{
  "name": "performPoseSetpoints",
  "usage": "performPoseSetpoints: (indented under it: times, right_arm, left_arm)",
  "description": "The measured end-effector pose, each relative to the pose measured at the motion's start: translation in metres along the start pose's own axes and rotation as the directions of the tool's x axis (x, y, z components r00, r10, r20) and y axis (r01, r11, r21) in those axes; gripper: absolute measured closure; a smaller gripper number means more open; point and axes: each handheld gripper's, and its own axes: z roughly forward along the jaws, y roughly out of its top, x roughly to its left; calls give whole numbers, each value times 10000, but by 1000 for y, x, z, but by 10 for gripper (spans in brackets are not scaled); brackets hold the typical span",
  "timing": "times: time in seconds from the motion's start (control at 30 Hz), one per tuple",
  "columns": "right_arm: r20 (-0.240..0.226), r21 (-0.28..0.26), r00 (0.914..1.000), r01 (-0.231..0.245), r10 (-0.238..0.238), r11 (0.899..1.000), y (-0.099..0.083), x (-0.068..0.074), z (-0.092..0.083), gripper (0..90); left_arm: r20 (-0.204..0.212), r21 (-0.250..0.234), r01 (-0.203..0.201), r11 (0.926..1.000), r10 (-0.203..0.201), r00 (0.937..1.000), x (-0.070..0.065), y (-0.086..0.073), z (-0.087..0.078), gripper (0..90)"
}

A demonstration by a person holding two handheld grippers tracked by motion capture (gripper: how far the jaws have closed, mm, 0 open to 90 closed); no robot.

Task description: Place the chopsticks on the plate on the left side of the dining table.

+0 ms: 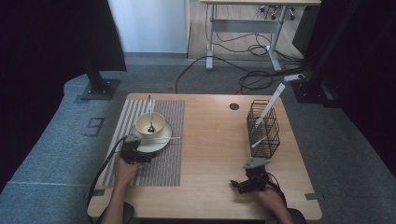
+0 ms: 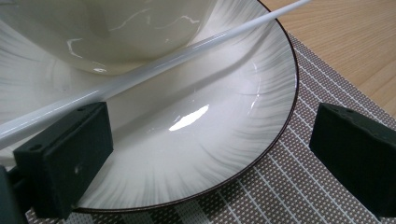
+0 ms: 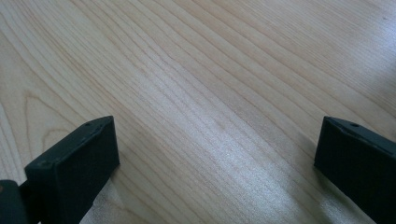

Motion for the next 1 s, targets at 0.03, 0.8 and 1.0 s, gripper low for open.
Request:
performPoseSetpoints:
  times: [0.03, 0.8, 1.0]
  right_arm:
    - [0, -1, 10000, -3, 3, 10000, 0, 0, 0, 0]
    - [0, -1, 10000, -3, 3, 10000, 0, 0, 0, 0]
    - [0, 0, 10000, -2, 2, 10000, 0, 0, 0, 0]
  left_arm:
    - [9, -6, 12, 10000, -12, 10000, 0, 0, 0, 0]
    - [-95, -37, 19, 10000, -20, 10000, 2, 0, -1, 0]
    - [-46, -58, 27, 10000, -27, 10000, 1, 0, -1, 0]
